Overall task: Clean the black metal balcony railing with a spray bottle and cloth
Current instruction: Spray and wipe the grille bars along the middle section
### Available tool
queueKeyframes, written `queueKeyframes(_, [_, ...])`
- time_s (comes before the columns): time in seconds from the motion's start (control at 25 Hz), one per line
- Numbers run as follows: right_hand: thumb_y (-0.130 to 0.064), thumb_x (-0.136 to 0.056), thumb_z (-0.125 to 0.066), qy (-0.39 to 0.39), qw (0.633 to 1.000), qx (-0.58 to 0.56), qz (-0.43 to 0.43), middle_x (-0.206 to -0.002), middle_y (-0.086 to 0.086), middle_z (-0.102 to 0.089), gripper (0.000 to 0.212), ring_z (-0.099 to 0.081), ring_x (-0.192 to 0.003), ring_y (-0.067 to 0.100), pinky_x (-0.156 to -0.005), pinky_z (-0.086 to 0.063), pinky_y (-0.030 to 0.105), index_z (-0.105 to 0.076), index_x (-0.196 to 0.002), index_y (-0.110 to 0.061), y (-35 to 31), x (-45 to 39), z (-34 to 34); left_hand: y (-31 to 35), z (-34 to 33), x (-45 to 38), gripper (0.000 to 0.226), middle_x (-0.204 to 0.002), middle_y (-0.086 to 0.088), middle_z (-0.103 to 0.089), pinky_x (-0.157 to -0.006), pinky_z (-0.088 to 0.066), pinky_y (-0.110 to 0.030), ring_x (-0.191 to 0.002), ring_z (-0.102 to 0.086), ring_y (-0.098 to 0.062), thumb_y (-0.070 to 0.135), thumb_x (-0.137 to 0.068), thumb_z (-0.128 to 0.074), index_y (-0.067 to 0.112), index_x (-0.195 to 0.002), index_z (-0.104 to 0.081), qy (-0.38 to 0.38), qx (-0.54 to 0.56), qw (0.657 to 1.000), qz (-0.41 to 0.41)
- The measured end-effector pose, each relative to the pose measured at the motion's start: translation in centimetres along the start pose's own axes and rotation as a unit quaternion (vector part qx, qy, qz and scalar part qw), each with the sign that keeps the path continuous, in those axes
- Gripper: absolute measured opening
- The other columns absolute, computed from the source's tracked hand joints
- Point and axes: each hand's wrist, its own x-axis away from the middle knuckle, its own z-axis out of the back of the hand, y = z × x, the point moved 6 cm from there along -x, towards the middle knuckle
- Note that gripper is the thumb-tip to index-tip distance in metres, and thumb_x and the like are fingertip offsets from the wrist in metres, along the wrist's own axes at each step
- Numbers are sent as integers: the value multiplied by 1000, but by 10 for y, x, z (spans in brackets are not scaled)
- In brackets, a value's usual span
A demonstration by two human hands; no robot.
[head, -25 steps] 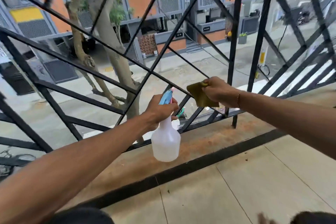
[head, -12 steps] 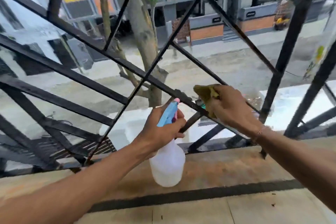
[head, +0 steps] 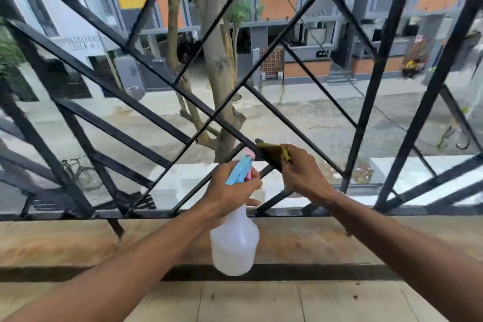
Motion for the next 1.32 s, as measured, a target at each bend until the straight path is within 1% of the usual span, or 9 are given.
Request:
queueKeyframes(0.08, [-11, -99, -46, -36, 999, 8, 9, -105, 18, -69, 23, -61, -88, 36, -66, -41, 35, -63, -114, -12, -9, 8, 4, 10, 0, 17, 5, -77, -11, -57, -57, -60, -29, -72, -59, -23, -2, -87, -68, 2, -85, -68, 12, -4, 1000, 10])
queueKeyframes(0.2, [-15, -100, -46, -65, 998, 19, -1, -102, 21, -68, 18, -62, -90, 38, -65, -39, 35, -64, -102, -11, -6, 15, 9, 16, 0, 24, 13, -76, -10, -58, -62, -64, -37, -74, -60, -24, -3, -85, -68, 9, -79, -67, 39, -9, 999, 11])
queueKeyframes(0.4, [-13, -96, -47, -34, 999, -21, -3, -83, 13, -71, 20, -70, -68, 27, -53, -50, 29, -67, -98, -12, 17, 5, 19, 8, -10, 9, 16, -88, -11, -60, -64, -65, -35, -75, -63, -22, 6, -89, -70, 7, -105, -68, 68, -31, 997, 21])
queueKeyframes(0.48, [-9, -95, -44, -38, 998, -41, 7, -88, 7, -73, 28, -67, -62, 20, -52, -53, 28, -70, -103, -13, 30, -9, 13, 2, -12, 0, 11, -85, -9, -57, -66, -65, -36, -69, -61, -18, 7, -89, -69, 9, -100, -68, 90, -27, 995, 28])
queueKeyframes(0.64, [-8, -92, -43, -56, 997, -20, 43, -99, 12, -71, 27, -65, -75, 30, -70, -56, 44, -67, -103, -11, 35, -33, -3, -9, -13, -9, 7, -68, -4, -53, -67, -66, -38, -58, -56, -11, 5, -87, -70, 0, -85, -64, 124, -52, 991, 25])
queueKeyframes(0.8, [-3, -95, -46, -59, 996, -15, 68, -93, 7, -65, 18, -61, -82, 30, -68, -40, 30, -64, -99, -8, 15, -37, -7, -8, -14, -10, 12, -68, -1, -53, -59, -64, -35, -61, -57, -9, 6, -85, -73, 5, -79, -63, 136, -53, 989, 14])
queueKeyframes(0.92, [-1, -94, -46, -66, 991, -42, 109, -99, 14, -70, 24, -62, -89, 35, -69, -43, 35, -66, -108, -6, -8, -35, -13, 1, -10, -1, 10, -67, 2, -55, -57, -60, -30, -59, -60, -6, 6, -86, -73, 9, -80, -65, 150, -35, 988, 11])
queueKeyframes(1.12, [1, -94, -44, -75, 987, -96, 107, -91, 19, -67, 24, -53, -74, 34, -57, -33, 35, -64, -105, -2, -28, -25, -24, 6, -1, 7, 12, -75, -6, -61, -72, -66, -44, -71, -64, -18, 3, -85, -73, 11, -79, -67, 149, -16, 989, 13])
queueKeyframes(1.32, [2, -91, -49, -82, 970, -130, 188, -104, 22, -67, 34, -57, -84, 33, -66, -36, 31, -60, -123, -3, -81, -35, -24, 6, 7, 7, 6, -75, -7, -64, -63, -64, -38, -63, -65, -11, -3, -88, -64, 2, -88, -67, 174, 12, 985, 10])
